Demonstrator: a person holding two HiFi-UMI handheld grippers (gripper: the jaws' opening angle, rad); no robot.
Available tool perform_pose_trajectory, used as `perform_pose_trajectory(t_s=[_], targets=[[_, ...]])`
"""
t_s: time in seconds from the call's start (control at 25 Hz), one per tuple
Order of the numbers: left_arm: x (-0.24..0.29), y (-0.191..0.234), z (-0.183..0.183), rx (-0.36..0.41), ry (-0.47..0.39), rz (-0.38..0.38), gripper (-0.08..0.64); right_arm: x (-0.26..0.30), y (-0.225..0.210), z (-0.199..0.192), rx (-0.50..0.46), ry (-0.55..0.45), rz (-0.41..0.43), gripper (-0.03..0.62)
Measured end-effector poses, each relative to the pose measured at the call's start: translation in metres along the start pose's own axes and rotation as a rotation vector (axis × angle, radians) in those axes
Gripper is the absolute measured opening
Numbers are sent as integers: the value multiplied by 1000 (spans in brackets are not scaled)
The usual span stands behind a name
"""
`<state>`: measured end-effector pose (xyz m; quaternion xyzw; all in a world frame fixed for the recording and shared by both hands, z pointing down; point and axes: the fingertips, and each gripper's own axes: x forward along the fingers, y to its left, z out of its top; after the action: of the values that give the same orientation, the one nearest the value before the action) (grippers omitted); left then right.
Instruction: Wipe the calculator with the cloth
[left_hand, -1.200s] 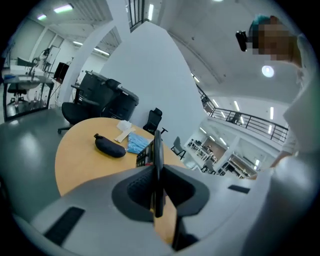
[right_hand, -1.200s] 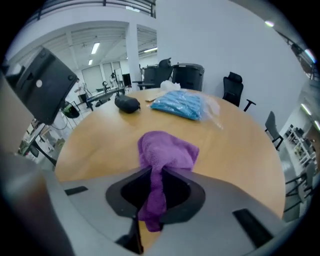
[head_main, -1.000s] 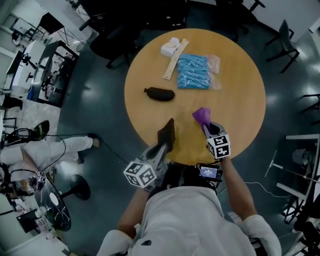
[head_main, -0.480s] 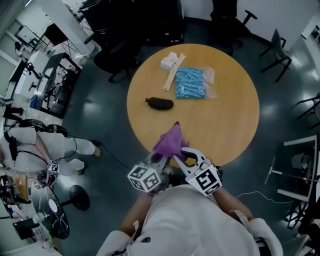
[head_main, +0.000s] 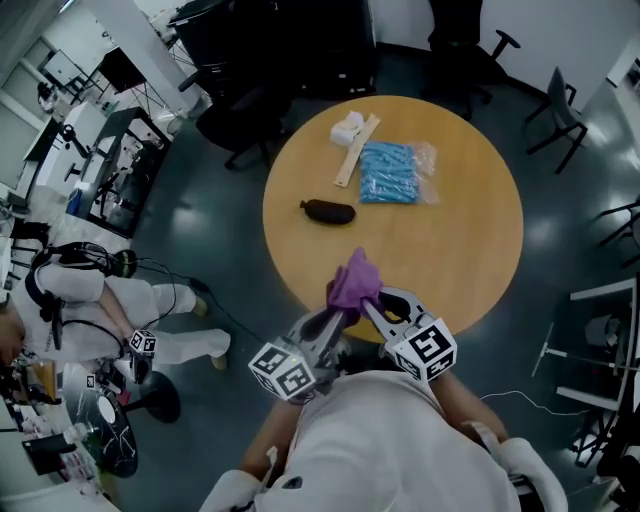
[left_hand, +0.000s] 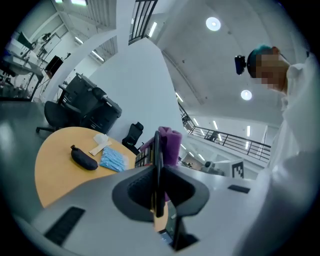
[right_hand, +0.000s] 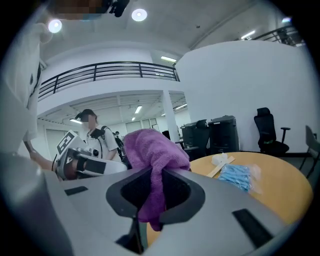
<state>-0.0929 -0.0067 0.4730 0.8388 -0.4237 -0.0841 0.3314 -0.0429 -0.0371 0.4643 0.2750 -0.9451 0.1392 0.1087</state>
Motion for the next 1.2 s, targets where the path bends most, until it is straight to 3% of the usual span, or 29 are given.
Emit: perform_pose_trajectory(t_s=[0.16, 0.44, 0.56, 0.64, 0.76, 0.92, 1.04, 1.2], targets=[[-13, -7, 7, -21, -28, -46, 49, 4, -8, -6, 65, 5, 18, 60], [-19, -6, 12, -33, -53, -20, 49, 24, -30, -47, 156, 77, -9, 60], [-25, 7, 15, -54, -71, 17, 49, 28, -43, -62, 171, 113, -47, 60], [-23, 22, 11, -74, -64, 80, 49, 17, -49, -51, 170, 70, -83, 60], [-13, 42, 3, -118, -51, 145, 49, -15, -32, -12, 127, -36, -93, 60], [7, 44, 7, -138, -79, 137, 49, -26, 22, 24, 18, -108, -11, 60], [19, 27, 12, -156, -101, 97, 49, -18, 45, 24, -54, -79, 15, 60], [26, 13, 13, -226, -122, 48, 49, -8, 37, 9, -77, -48, -29, 60]])
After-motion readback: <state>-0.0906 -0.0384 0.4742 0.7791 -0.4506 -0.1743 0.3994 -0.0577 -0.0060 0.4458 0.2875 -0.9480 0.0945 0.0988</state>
